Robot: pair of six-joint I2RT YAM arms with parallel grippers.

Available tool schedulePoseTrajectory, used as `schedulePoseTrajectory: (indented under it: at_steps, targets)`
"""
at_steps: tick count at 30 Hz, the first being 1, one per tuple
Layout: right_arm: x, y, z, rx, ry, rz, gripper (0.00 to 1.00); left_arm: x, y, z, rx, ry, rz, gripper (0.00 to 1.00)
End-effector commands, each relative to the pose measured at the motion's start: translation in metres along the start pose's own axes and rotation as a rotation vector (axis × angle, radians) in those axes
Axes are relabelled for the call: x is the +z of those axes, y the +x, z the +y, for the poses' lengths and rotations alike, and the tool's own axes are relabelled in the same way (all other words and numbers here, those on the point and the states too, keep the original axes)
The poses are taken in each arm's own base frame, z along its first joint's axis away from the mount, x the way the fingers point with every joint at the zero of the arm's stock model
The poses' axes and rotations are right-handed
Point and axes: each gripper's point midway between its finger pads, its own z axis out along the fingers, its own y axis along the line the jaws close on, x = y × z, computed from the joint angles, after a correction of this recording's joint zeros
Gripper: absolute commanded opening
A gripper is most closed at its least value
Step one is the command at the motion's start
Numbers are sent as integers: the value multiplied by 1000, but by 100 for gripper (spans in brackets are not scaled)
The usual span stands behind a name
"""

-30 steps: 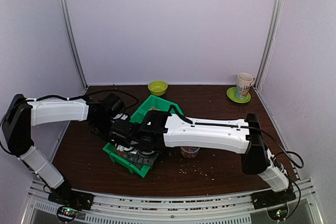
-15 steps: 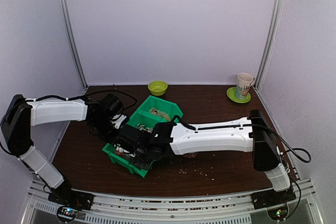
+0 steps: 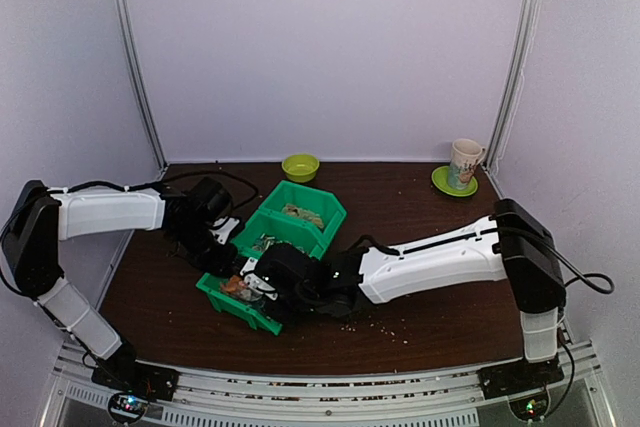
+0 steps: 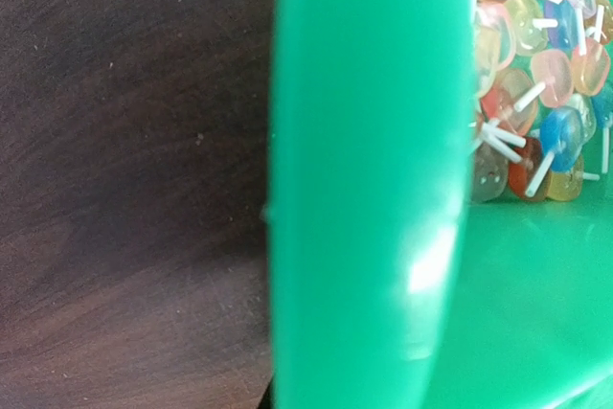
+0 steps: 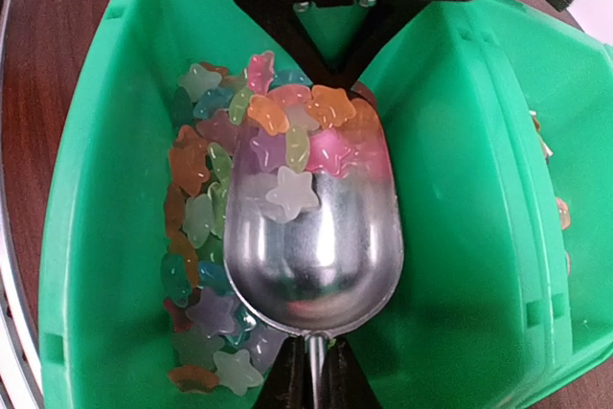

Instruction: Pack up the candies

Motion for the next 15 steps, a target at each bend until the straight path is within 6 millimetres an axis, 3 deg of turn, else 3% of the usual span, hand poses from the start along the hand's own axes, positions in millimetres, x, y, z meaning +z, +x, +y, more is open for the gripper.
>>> schedulePoseTrajectory:
  at_steps: [1,15]
  targets:
    - [-3,28,4,28,-56,27,0,-44,-68,-36,21,177,-268,0]
    - [-29,24,-8,49,-34,-88,0,-38,-66,-28,7,141,-241,0]
